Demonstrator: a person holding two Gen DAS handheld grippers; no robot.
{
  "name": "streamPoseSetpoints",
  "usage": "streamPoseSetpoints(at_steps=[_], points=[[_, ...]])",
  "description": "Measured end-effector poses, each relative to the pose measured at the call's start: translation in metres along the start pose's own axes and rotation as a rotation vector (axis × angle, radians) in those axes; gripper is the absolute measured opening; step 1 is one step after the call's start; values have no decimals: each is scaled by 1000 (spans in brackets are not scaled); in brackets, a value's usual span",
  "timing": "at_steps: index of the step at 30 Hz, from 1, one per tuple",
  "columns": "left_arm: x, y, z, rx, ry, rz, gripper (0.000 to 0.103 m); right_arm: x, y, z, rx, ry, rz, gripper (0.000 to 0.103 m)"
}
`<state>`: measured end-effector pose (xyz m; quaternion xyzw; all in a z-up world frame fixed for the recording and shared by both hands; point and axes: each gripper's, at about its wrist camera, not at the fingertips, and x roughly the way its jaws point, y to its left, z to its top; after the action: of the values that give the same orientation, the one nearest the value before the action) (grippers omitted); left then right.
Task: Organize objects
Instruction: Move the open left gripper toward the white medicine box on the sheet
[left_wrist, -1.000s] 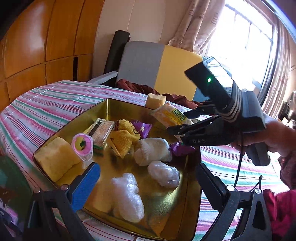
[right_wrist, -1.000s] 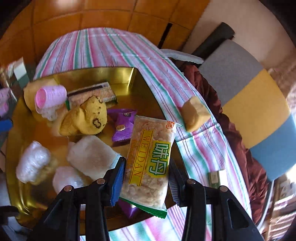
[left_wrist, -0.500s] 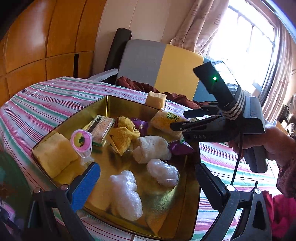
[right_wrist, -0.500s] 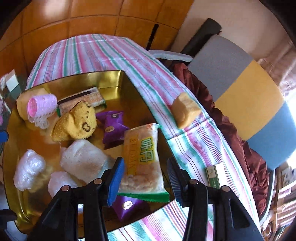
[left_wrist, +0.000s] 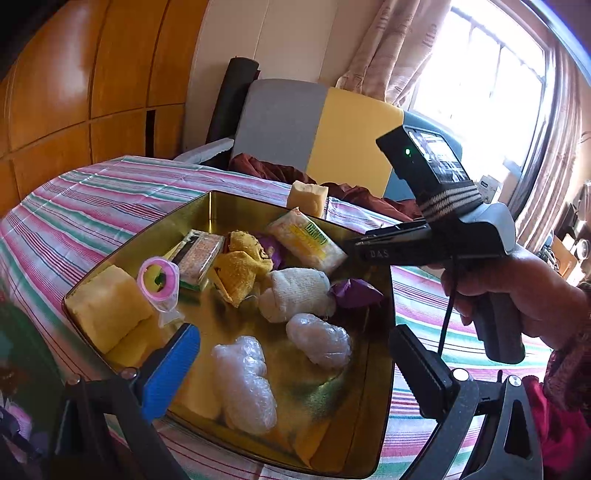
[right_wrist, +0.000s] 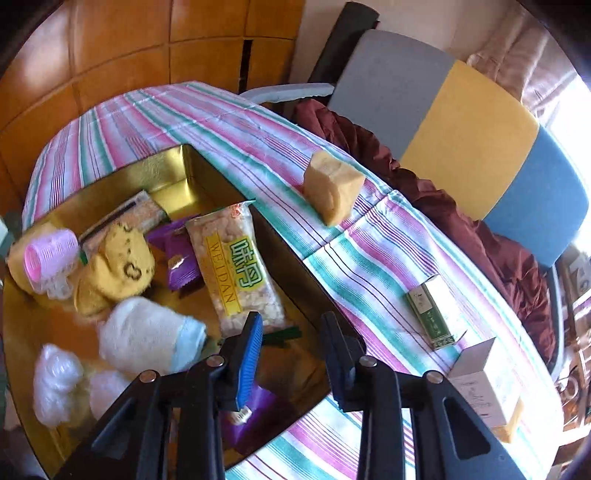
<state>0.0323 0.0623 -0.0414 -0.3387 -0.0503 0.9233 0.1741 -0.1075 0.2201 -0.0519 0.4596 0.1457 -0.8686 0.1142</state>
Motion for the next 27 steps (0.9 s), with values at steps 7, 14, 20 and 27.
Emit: streamPoseSetpoints(at_steps=[7, 14, 20, 27], points=[[4, 2, 0, -23, 22, -1, 103, -27, -6, -15, 107, -70, 83, 32], [5, -9, -2, -5, 34, -14, 103, -41, -18, -48, 199, -70, 121, 33], [7, -25, -3, 33, 41, -32, 103, -47, -41, -86, 282, -35, 117, 35], [14, -51, -6, 90, 75, -67, 103, -46, -89, -131, 409, 22, 70, 36]])
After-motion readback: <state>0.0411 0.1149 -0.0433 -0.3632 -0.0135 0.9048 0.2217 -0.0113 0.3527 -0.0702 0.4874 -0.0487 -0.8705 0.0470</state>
